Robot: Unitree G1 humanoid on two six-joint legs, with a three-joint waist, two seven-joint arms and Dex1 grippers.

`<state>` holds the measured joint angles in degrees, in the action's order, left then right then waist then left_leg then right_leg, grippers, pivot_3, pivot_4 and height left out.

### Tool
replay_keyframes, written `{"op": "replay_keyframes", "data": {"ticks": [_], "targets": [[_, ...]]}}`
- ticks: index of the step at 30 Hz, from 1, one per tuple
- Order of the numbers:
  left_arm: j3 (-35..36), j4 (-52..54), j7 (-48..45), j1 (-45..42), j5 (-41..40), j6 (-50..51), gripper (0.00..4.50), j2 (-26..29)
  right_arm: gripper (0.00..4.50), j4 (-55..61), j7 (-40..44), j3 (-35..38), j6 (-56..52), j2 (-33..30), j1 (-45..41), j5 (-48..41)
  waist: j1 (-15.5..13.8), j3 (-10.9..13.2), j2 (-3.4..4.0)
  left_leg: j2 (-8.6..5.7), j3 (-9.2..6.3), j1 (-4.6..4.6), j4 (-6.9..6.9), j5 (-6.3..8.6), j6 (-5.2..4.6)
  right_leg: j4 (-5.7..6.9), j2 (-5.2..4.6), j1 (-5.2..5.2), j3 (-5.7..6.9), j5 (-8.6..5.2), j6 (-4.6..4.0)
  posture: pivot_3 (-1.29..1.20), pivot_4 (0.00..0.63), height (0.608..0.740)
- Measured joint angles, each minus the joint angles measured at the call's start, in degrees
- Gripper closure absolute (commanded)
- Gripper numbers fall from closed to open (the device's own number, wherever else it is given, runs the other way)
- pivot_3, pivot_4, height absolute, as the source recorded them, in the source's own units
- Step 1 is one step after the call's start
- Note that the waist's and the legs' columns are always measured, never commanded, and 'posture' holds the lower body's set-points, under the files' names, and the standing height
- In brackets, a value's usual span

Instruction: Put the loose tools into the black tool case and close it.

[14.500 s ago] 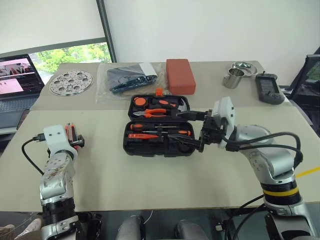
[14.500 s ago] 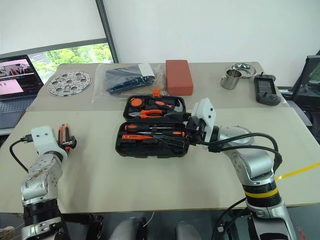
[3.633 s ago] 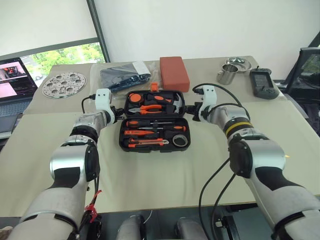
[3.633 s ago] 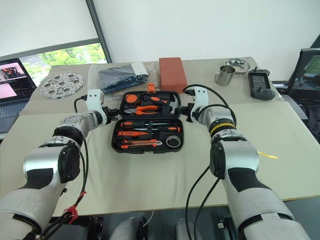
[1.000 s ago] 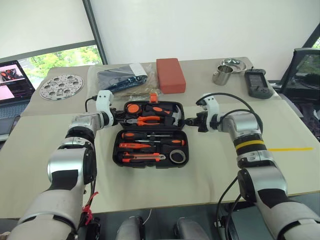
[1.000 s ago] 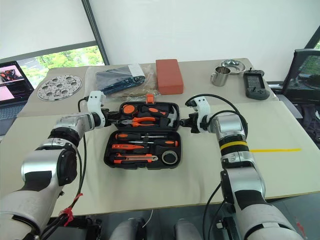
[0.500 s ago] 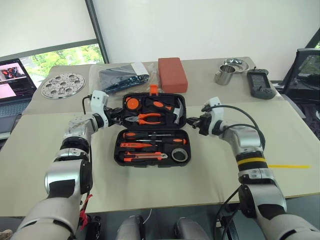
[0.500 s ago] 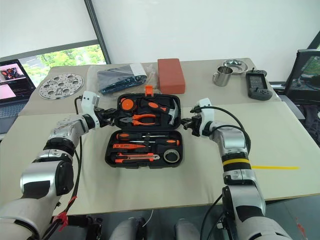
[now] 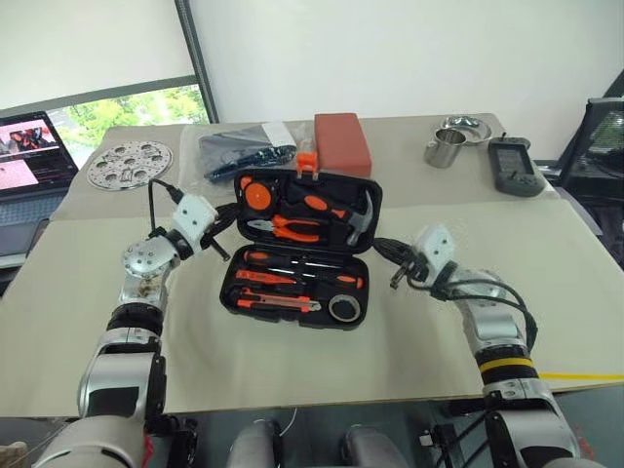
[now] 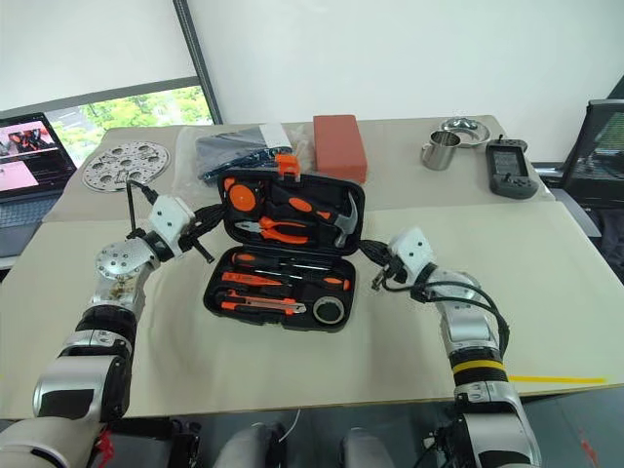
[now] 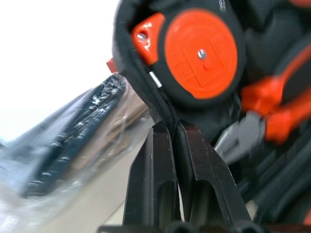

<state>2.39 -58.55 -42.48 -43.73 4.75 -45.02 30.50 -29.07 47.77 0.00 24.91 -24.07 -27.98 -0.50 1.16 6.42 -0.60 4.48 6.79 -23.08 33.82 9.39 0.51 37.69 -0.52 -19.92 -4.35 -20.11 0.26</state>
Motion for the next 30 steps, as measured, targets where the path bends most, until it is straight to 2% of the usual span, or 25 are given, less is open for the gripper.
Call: {"op": "replay_keyframes", "data": {"ticks": [1,2,3,4,6,7,8,10,11,13,15,19,22,26,30], "targets": [[-0.6,-0.3,0.8,0.0,1.0,-1.8,4.45,0.6,4.5,-0.6,0.0,-0.3,1.9,-0.3,0.0,0.5,0.0,0.0,0.0,0.0,0.0,0.01,0.0,0.0,0.0,-0.02,0.0,0.01,-0.01,0.0,0.0,0.0,0.15,0.74],[-3.0,-1.2,3.6,0.2,6.3,-7.8,3.76,3.4,4.5,-3.0,0.1,-1.5,8.7,-2.5,-0.2,2.8,-0.1,0.0,0.0,0.01,0.02,0.14,-0.03,0.01,-0.01,-0.02,0.0,0.15,-0.08,0.0,0.0,0.0,0.15,0.74],[-7.1,-1.1,9.5,0.3,15.2,-15.2,3.61,8.1,4.5,-5.6,-1.0,-3.3,17.3,-5.5,-0.5,7.0,-0.2,0.0,-0.07,0.07,0.08,0.3,-0.02,0.18,-0.28,-0.21,-0.03,0.29,-0.27,0.0,0.0,0.0,0.15,0.74],[-11.1,-0.9,13.9,0.3,23.4,-20.2,3.24,11.6,4.15,-7.3,-1.8,-4.9,23.9,-8.3,-0.7,10.5,-0.2,0.0,-0.03,0.02,0.15,0.58,-0.12,0.25,-0.38,-0.44,-0.04,0.67,-0.48,0.0,-0.01,0.0,0.15,0.74],[-15.1,-1.9,16.8,-0.1,30.0,-26.2,2.58,14.9,3.58,-8.6,0.6,-6.6,29.0,-11.6,-0.1,10.5,-0.5,0.0,-0.06,0.0,0.32,1.07,-0.14,0.56,-0.47,-0.69,-0.18,1.35,-0.7,-0.02,-0.04,0.0,0.15,0.74],[-15.2,-3.8,12.1,-0.1,26.4,-27.3,2.18,14.4,3.19,-8.0,4.3,-6.4,26.7,-12.0,1.7,6.7,-0.6,0.0,-0.06,-0.02,0.38,1.13,-0.12,0.62,-0.46,-0.8,-0.19,1.61,-0.72,-0.03,-0.06,0.0,0.15,0.74],[-11.0,-7.2,3.8,-0.2,15.3,-24.3,1.84,11.7,2.84,-4.5,11.8,-4.8,15.6,-12.9,6.3,-4.5,-1.2,0.1,-0.1,0.04,0.68,0.98,-0.04,0.72,-0.58,-0.73,-0.51,1.57,-0.49,-0.04,-0.07,0.0,0.15,0.74],[-6.8,-9.6,-2.4,-1.0,7.1,-18.8,1.04,11.3,2.12,-1.2,19.0,-3.6,6.1,-15.8,10.3,-13.0,-1.4,0.2,-0.14,0.21,1.41,0.79,0.19,0.76,-0.76,-0.58,-1.16,1.31,0.33,-0.04,-0.07,0.0,0.15,0.74],[-3.6,-9.9,-8.2,-1.4,1.6,-15.1,0.71,12.2,2.12,1.6,23.0,-2.0,2.0,-18.6,13.5,-17.4,-1.4,0.2,-0.13,0.16,1.5,0.74,0.21,0.78,-0.78,-0.63,-1.22,1.34,0.39,-0.03,-0.06,0.0,0.15,0.74],[0.2,-9.7,-16.2,-1.7,-5.2,-9.7,0.05,14.4,2.12,4.1,25.6,1.0,-2.1,-21.6,16.1,-21.4,-0.9,0.2,-0.11,0.14,1.49,0.89,0.2,0.77,-0.74,-0.76,-1.16,1.51,0.49,-0.04,-0.05,0.0,0.15,0.74],[2.9,-8.6,-23.8,-1.7,-10.7,-3.1,0.05,14.6,2.12,7.7,24.8,3.8,-6.8,-23.3,17.6,-23.5,-0.2,0.1,-0.08,0.17,1.5,1.14,0.11,0.78,-0.75,-0.75,-1.1,1.62,0.53,-0.05,-0.06,0.0,0.15,0.74],[5.0,-5.8,-29.2,-1.7,-15.9,7.4,0.05,11.4,2.12,16.8,20.5,5.0,-19.6,-23.0,18.7,-27.4,0.2,0.2,-0.09,0.35,1.33,1.1,0.11,0.65,-0.55,-0.6,-0.85,1.51,0.6,-0.06,-0.08,0.0,0.15,0.74],[5.1,0.1,-31.5,-1.7,-18.6,16.6,0.05,7.9,2.12,28.7,17.2,5.1,-31.2,-23.6,22.0,-32.1,-0.1,0.2,-0.06,0.33,1.29,0.87,0.13,0.64,-0.53,-0.6,-0.82,1.33,0.58,-0.06,-0.08,0.0,0.15,0.74],[2.1,11.3,-33.6,-1.8,-20.6,29.8,0.05,3.8,2.12,49.3,16.7,-1.9,-44.5,-27.1,29.2,-36.1,-0.9,0.1,-0.08,0.27,1.14,0.58,0.19,0.67,-0.58,-0.68,-0.79,1.28,0.53,-0.06,-0.07,0.0,0.15,0.74],[-1.7,15.2,-32.0,-3.4,-18.9,35.8,0.05,0.2,2.12,54.5,10.7,-7.3,-51.7,-24.9,28.0,-33.9,-0.7,0.2,-0.15,0.21,1.18,0.5,0.43,0.7,-0.65,-0.84,-0.78,1.28,0.44,-0.06,-0.05,0.0,0.15,0.74]]}}
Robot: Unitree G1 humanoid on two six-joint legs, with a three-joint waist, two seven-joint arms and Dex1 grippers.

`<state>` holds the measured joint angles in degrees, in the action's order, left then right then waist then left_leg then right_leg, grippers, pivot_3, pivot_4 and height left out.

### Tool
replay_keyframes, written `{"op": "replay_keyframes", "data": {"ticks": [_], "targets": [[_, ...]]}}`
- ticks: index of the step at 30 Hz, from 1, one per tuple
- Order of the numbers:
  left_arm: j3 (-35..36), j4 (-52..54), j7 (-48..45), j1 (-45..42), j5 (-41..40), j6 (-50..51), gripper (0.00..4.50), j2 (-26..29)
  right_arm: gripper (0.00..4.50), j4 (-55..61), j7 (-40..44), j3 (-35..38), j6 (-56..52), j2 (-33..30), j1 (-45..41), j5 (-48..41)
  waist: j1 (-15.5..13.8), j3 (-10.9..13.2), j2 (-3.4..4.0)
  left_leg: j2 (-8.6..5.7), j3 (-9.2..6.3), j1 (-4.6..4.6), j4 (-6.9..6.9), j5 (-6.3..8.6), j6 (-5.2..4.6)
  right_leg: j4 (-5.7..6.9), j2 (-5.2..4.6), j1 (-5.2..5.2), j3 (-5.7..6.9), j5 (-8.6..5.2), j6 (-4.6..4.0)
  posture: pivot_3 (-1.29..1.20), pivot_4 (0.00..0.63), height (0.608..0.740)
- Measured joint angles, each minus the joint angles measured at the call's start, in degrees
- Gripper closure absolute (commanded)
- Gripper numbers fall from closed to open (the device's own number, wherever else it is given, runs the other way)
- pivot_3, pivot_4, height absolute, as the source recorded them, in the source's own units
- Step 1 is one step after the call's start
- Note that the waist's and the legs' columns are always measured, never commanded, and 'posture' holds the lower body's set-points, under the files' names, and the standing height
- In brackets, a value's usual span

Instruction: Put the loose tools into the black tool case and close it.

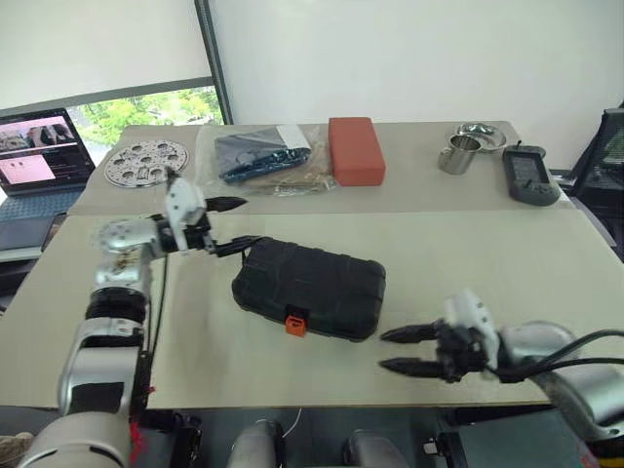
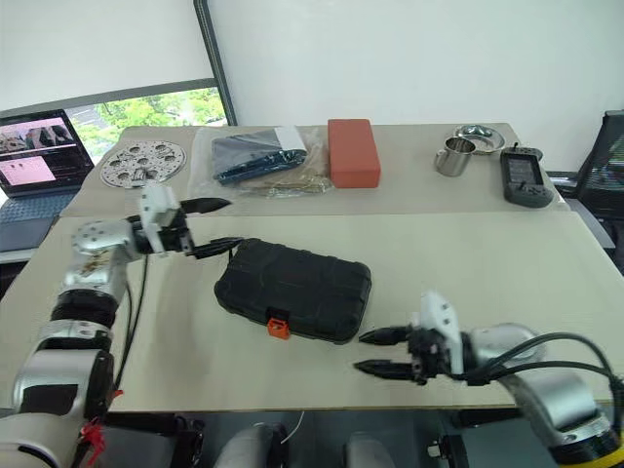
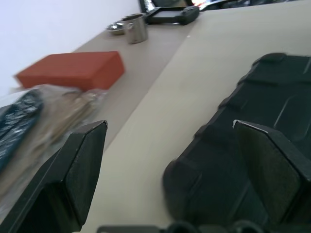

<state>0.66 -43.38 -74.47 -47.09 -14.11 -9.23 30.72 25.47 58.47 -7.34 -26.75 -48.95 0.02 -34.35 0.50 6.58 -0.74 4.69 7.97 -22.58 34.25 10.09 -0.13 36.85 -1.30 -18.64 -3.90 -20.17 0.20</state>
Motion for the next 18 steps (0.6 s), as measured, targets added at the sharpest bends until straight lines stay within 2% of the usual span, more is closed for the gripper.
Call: {"op": "replay_keyframes", "data": {"ticks": [4,8,15,18], "targets": [[-4.1,-1.0,0.7,-3.6,4.0,0.3,0.05,-2.9,2.12,-1.7,-4.5,-5.5,-7.8,6.2,-5.6,1.5,0.4,0.0,-0.02,-0.05,-0.01,0.1,-0.02,-0.02,0.03,0.06,0.09,0.0,-0.06,0.01,-0.01,0.0,0.15,0.74],[-7.9,-7.1,1.6,-5.0,9.3,-3.2,0.05,-4.0,2.12,-8.8,-11.5,-6.3,-11.4,17.4,-11.1,1.8,1.0,0.0,-0.06,0.04,-0.01,0.19,-0.1,-0.14,0.22,0.16,0.24,-0.06,-0.15,0.01,-0.03,0.0,0.15,0.74],[-9.4,-13.0,1.7,-7.5,12.5,-8.7,0.05,-1.8,2.12,-24.7,-25.3,-1.8,-1.6,28.7,-17.2,11.0,0.8,0.0,-0.03,0.06,0.09,0.23,-0.1,-0.14,0.22,0.24,0.21,-0.17,-0.14,0.01,-0.02,0.0,0.15,0.74],[-9.6,-13.7,-0.2,-7.5,13.1,-10.5,0.05,-0.8,2.12,-32.7,-29.9,1.2,4.9,29.8,-22.3,15.5,0.8,-0.1,0.16,0.03,0.16,0.32,-0.16,-0.14,0.22,0.26,0.12,-0.12,-0.12,0.0,-0.02,0.0,0.15,0.74]]}}
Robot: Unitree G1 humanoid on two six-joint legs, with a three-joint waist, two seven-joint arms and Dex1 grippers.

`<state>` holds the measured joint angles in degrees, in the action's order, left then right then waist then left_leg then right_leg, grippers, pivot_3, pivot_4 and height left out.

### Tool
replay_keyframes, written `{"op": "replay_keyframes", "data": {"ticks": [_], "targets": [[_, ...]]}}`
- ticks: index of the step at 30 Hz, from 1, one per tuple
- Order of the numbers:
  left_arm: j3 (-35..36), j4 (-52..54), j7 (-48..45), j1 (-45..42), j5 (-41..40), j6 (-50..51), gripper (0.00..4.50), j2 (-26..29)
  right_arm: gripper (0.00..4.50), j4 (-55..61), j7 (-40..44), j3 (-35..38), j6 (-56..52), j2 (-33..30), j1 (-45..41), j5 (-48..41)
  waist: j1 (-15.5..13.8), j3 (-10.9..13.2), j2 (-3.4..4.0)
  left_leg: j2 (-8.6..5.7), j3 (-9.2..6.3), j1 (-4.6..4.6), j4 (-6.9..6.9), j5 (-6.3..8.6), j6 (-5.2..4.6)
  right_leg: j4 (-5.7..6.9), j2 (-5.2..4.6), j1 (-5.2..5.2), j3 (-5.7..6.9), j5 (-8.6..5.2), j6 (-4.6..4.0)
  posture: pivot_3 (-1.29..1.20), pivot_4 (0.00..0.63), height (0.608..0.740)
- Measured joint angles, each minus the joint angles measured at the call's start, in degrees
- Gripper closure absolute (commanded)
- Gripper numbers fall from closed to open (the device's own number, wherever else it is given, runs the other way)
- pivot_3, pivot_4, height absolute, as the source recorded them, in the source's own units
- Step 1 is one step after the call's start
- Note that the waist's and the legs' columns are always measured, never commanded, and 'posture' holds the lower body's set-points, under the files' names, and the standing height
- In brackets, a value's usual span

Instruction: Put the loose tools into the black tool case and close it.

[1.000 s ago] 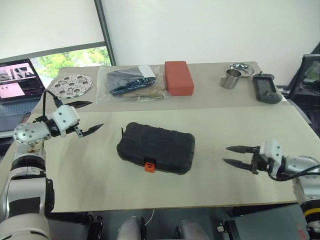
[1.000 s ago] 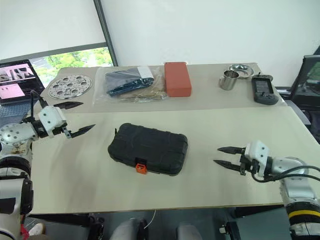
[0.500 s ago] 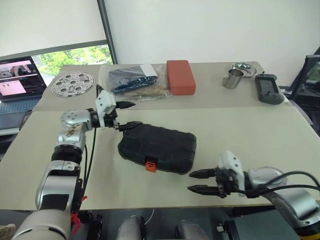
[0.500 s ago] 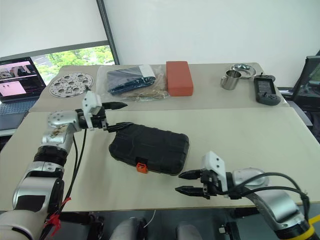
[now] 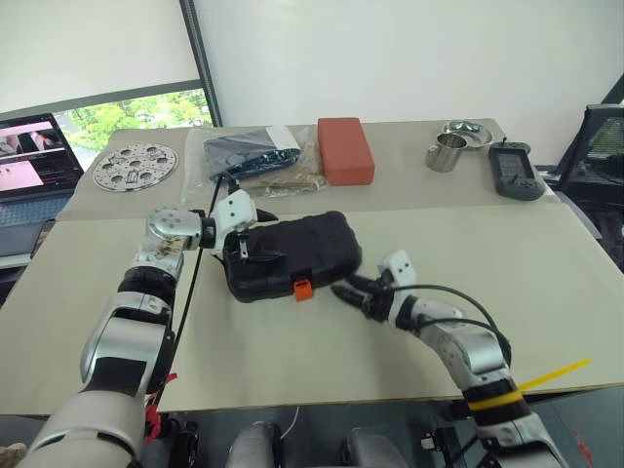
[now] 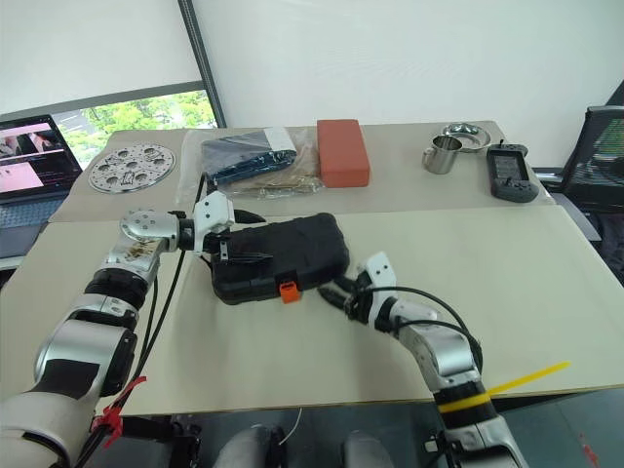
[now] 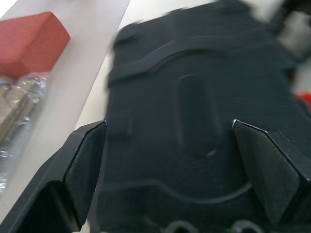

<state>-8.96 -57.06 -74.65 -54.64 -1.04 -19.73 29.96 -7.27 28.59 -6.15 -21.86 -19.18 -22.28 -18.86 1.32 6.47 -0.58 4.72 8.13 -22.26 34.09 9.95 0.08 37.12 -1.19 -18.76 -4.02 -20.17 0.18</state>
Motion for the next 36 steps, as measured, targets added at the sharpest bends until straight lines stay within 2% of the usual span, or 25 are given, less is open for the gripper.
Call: {"op": "replay_keyframes", "data": {"ticks": [4,6,9,13,19,23,31,34,36], "targets": [[0.9,0.1,-0.9,0.4,-0.9,1.1,0.05,-1.0,2.12,-2.6,-1.0,1.7,2.8,1.0,-1.5,2.0,0.1,-0.1,0.03,0.05,0.02,0.01,-0.06,0.0,0.0,0.0,-0.01,-0.01,0.01,0.0,0.0,0.0,0.15,0.74],[1.3,0.4,-0.9,0.6,-1.4,2.3,0.05,-1.9,2.12,0.3,0.4,1.4,1.9,0.8,0.0,1.8,0.1,-0.1,0.03,0.05,0.01,-0.02,-0.08,0.0,0.01,-0.01,-0.01,-0.01,0.02,0.0,0.0,0.0,0.15,0.74],[1.4,2.1,-0.5,1.4,-1.6,3.5,0.0,-3.0,1.46,10.1,2.0,-1.7,-4.8,-0.6,4.0,1.6,-0.1,-0.1,0.04,0.06,0.01,-0.06,-0.11,0.01,0.0,-0.03,-0.07,-0.02,0.01,0.0,0.0,0.0,0.15,0.74],[2.1,3.8,0.8,2.8,-1.9,5.4,0.0,-3.0,0.17,20.2,-1.6,-6.1,-16.5,1.6,6.3,1.9,0.1,-0.1,0.0,0.08,-0.01,-0.04,-0.15,0.02,-0.01,-0.02,-0.07,-0.02,0.03,0.0,0.0,0.0,0.15,0.74],[2.1,6.7,1.4,3.9,-1.9,6.0,0.0,-3.1,0.17,22.0,-13.1,-10.5,-25.1,11.9,5.5,6.0,-0.1,-0.2,-0.07,0.03,-0.04,-0.12,-0.15,0.01,-0.01,-0.01,-0.1,-0.14,0.08,0.0,0.0,0.0,0.15,0.74],[2.0,8.8,0.0,4.2,-2.0,6.9,0.0,-2.8,0.17,22.0,-16.6,-12.6,-26.7,13.3,5.3,8.9,-0.2,-0.2,-0.09,0.0,-0.01,-0.4,-0.13,-0.02,0.04,-0.01,-0.13,-0.41,0.08,0.0,0.0,0.0,0.15,0.74],[1.4,9.2,-1.9,4.6,-2.8,6.0,0.0,-1.6,0.17,22.1,-22.0,-14.0,-26.8,17.5,5.3,13.3,0.6,-0.2,-0.1,0.09,-0.08,-0.37,-0.21,-0.09,0.16,0.0,0.02,-0.45,0.12,-0.01,0.0,0.0,0.15,0.74],[1.2,8.8,-1.9,4.4,-2.8,5.8,0.0,-1.5,0.83,22.1,-22.4,-14.7,-26.8,18.0,5.4,13.8,0.8,-0.2,-0.15,0.09,-0.08,-0.37,-0.21,-0.07,0.11,0.0,-0.01,-0.44,0.12,-0.01,0.0,0.0,0.15,0.74],[0.9,8.5,-1.9,4.1,-2.6,5.5,0.0,-1.5,1.59,22.1,-22.4,-15.3,-26.8,18.7,5.5,14.0,0.8,-0.2,-0.17,0.09,-0.09,-0.37,-0.2,-0.06,0.1,0.0,-0.01,-0.44,0.13,-0.01,0.0,0.0,0.15,0.74]]}}
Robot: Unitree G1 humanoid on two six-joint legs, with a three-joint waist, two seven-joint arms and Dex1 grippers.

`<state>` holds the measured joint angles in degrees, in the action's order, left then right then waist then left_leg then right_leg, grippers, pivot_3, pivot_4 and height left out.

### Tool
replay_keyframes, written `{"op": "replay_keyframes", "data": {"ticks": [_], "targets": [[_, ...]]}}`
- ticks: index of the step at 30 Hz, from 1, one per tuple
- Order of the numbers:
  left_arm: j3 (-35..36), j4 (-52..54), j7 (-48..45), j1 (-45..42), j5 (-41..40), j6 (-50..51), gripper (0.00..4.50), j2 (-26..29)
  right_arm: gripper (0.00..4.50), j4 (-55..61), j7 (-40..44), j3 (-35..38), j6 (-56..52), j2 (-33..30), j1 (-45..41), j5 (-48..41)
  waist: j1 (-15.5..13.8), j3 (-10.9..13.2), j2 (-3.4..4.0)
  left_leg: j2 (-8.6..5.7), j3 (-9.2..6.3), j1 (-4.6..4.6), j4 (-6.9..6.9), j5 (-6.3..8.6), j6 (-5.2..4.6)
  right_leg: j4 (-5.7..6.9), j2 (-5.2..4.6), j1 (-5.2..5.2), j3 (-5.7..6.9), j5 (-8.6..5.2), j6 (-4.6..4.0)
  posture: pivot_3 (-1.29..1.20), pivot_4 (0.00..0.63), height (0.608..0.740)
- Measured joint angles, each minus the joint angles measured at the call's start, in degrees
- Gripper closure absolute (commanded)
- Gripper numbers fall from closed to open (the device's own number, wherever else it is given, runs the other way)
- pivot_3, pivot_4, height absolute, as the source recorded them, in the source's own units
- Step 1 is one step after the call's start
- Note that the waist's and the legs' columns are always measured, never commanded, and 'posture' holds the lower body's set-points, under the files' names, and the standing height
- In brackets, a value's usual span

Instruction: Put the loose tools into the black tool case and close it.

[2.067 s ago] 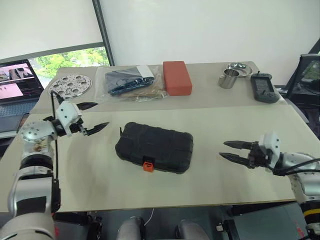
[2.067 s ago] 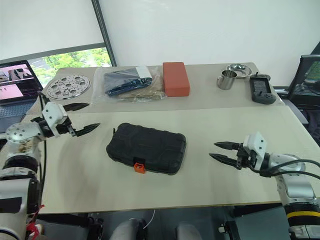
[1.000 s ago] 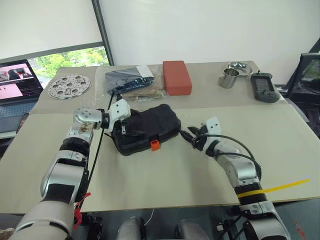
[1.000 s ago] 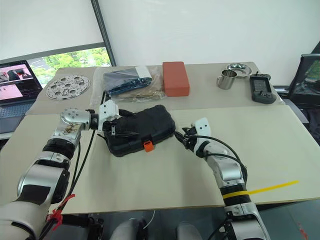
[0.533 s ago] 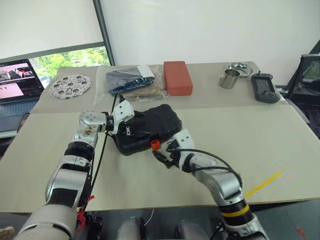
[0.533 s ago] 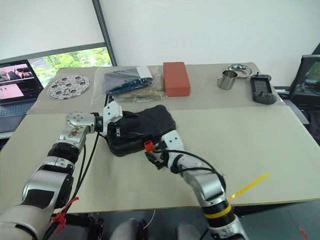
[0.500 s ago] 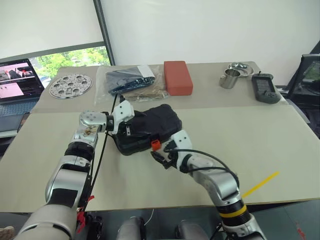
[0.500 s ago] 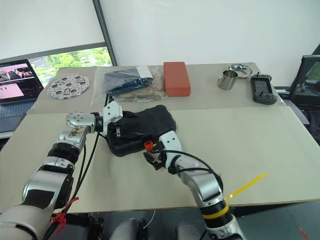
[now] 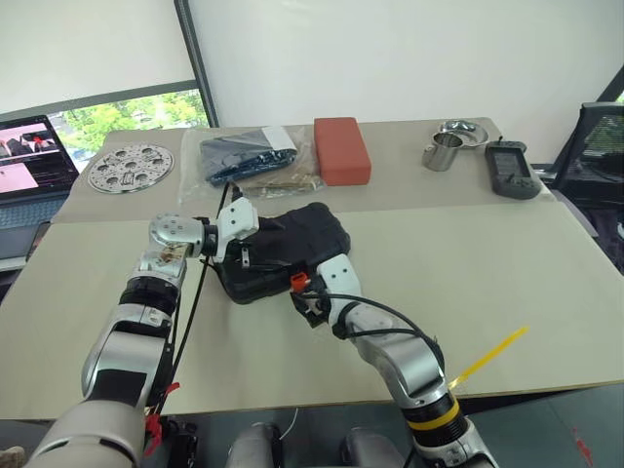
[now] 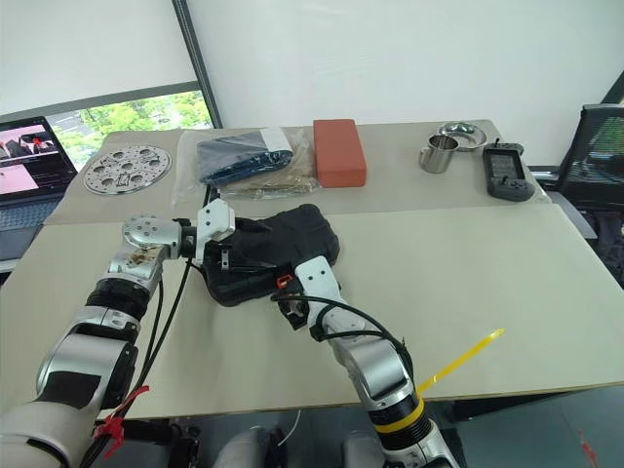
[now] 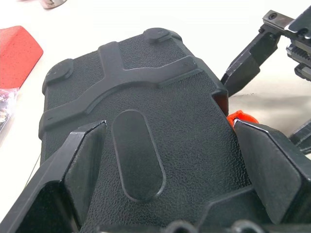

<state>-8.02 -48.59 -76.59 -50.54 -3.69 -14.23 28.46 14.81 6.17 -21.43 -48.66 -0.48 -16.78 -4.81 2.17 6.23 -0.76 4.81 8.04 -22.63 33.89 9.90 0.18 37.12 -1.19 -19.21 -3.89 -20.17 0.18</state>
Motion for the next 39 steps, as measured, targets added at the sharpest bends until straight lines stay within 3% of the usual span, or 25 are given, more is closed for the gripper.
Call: {"op": "replay_keyframes", "data": {"ticks": [5,6,27,39], "targets": [[-0.3,-1.8,0.1,-0.9,0.1,-0.9,0.0,0.0,3.25,0.0,0.0,-0.9,0.0,0.8,0.2,0.4,0.0,0.0,-0.04,-0.01,-0.01,0.0,0.0,0.01,-0.01,0.0,-0.01,0.0,0.01,0.0,0.0,0.0,0.15,0.74],[-0.3,-2.3,0.1,-1.2,0.2,-0.9,0.0,0.0,3.33,0.0,0.0,-1.0,0.1,1.0,0.3,0.7,0.0,-0.1,-0.06,0.0,-0.01,0.0,0.0,0.01,-0.01,0.0,-0.01,0.0,0.03,0.0,0.0,0.0,0.15,0.74],[-0.8,-6.2,0.9,-3.5,1.4,-3.8,0.0,-0.4,3.33,7.5,1.1,-3.1,-5.0,-2.0,1.0,2.6,0.0,-0.1,-0.09,-0.07,0.0,-0.11,-0.01,0.07,-0.11,-0.05,-0.11,-0.04,0.04,0.0,0.01,0.0,0.15,0.74],[-0.8,-6.6,1.3,-3.5,1.6,-4.3,0.0,-0.4,3.33,6.6,1.2,-2.8,-5.6,-0.7,-0.2,3.5,0.0,-0.1,-0.09,-0.05,-0.01,-0.1,0.0,0.06,-0.1,-0.04,-0.09,-0.05,0.06,-0.01,0.01,0.0,0.15,0.74]]}}
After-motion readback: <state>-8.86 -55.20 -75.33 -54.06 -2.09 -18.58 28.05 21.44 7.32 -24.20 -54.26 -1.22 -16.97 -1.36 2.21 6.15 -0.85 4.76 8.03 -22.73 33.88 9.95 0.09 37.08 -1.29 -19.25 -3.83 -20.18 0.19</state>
